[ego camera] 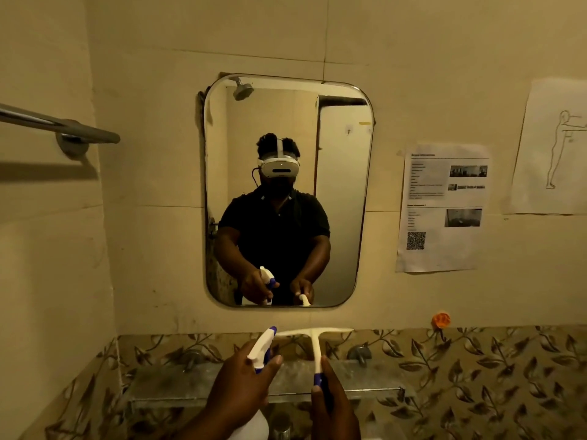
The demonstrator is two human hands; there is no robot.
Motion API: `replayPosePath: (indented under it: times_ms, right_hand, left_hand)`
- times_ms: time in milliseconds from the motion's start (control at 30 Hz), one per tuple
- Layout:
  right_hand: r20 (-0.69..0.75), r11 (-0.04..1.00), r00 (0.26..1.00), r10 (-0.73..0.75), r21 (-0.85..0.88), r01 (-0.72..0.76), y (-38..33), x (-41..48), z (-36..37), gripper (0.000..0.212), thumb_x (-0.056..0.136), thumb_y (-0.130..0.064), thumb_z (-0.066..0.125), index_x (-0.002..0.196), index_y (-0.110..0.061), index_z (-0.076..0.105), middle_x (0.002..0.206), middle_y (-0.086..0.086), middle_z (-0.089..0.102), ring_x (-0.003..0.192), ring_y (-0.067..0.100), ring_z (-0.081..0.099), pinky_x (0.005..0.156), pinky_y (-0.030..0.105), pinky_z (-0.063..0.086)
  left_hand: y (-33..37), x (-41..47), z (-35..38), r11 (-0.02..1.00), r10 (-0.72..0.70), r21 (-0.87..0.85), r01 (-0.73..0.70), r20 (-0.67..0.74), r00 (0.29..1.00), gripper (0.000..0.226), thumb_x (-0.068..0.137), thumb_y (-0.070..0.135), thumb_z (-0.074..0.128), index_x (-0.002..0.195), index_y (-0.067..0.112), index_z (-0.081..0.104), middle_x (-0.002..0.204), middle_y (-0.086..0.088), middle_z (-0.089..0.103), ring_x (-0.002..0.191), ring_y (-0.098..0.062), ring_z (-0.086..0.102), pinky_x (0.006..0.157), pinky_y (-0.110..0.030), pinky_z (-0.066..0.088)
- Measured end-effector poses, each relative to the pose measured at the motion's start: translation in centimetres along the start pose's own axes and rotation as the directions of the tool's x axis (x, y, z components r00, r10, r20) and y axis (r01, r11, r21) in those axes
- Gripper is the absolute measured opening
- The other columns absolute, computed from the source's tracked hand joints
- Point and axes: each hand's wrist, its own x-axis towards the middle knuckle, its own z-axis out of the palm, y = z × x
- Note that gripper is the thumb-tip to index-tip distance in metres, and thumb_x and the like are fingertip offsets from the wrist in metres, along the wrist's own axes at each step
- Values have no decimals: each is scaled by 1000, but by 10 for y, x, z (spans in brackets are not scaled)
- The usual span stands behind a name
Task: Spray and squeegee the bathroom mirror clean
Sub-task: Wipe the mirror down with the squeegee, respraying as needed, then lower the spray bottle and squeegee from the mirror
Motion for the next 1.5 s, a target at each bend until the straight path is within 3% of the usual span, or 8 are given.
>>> replayPosePath:
  times_ms: [133,300,500,733,967,1167,1300,1500]
  right_hand:
    - [-4,1000,1000,-8,-25,7,-5,-15,-18,52,96,-22,62,139,-50,50,127,-3,60,119,23,59,103,43,51]
    - [-34,996,998,50,-71,-52,8,-45,-58,48,93,-21,65,131,-47,49,93,3,73,71,9,67,65,14,51]
    - [-262,992,957,122,9,-124,29,-95,-115,48,91,-11,68,122,-46,55,119,8,68,100,29,64,68,7,51]
    - [-475,959,843,251,3,-283,72,-152,-212,56,94,-13,65,130,-54,55,114,12,69,85,27,63,76,38,55]
    - [-550,879,759,347,-91,-468,147,-191,-333,59,93,-12,66,130,-54,48,148,-13,49,139,18,44,116,52,37]
    - [-512,769,697,502,-105,-631,211,-194,-421,54,95,-24,64,144,-37,45,128,-2,62,111,25,63,95,49,55]
    - [-420,726,703,574,-136,-674,246,-179,-448,30,96,-28,62,120,-43,53,98,-6,68,80,14,66,66,30,53]
    - [-322,733,767,554,-247,-633,314,-135,-448,25,96,-37,61,119,-42,53,108,-13,66,96,8,65,84,39,57]
  left_hand:
    - [0,-14,16,999,-13,-36,15,55,998,46,86,37,77,129,37,61,95,14,68,80,-6,68,63,-18,53]
    - [-5,-42,54,995,34,-96,-12,231,972,30,87,27,78,97,47,58,89,15,66,55,1,59,55,-13,49]
    - [-20,-86,120,991,98,-123,-51,411,906,49,87,30,75,106,70,54,102,13,71,54,-8,64,54,-27,56]
    - [-26,-147,208,999,5,-38,20,553,833,17,84,47,60,100,42,56,75,5,66,68,-21,67,72,-45,60]
    - [-37,-194,317,995,-85,13,97,617,782,15,93,45,58,106,47,49,88,3,66,81,-19,67,79,-44,57]
    - [-45,-230,418,960,-251,60,272,610,751,24,100,43,52,122,33,48,94,12,63,87,1,62,68,-8,42]
    - [-75,-233,468,922,-376,127,366,522,766,47,100,42,52,144,26,45,135,6,60,129,-17,55,109,-32,41]
    - [-124,-200,518,868,-497,173,466,317,808,70,90,63,54,152,37,35,146,-1,55,134,-27,52,112,-54,43]
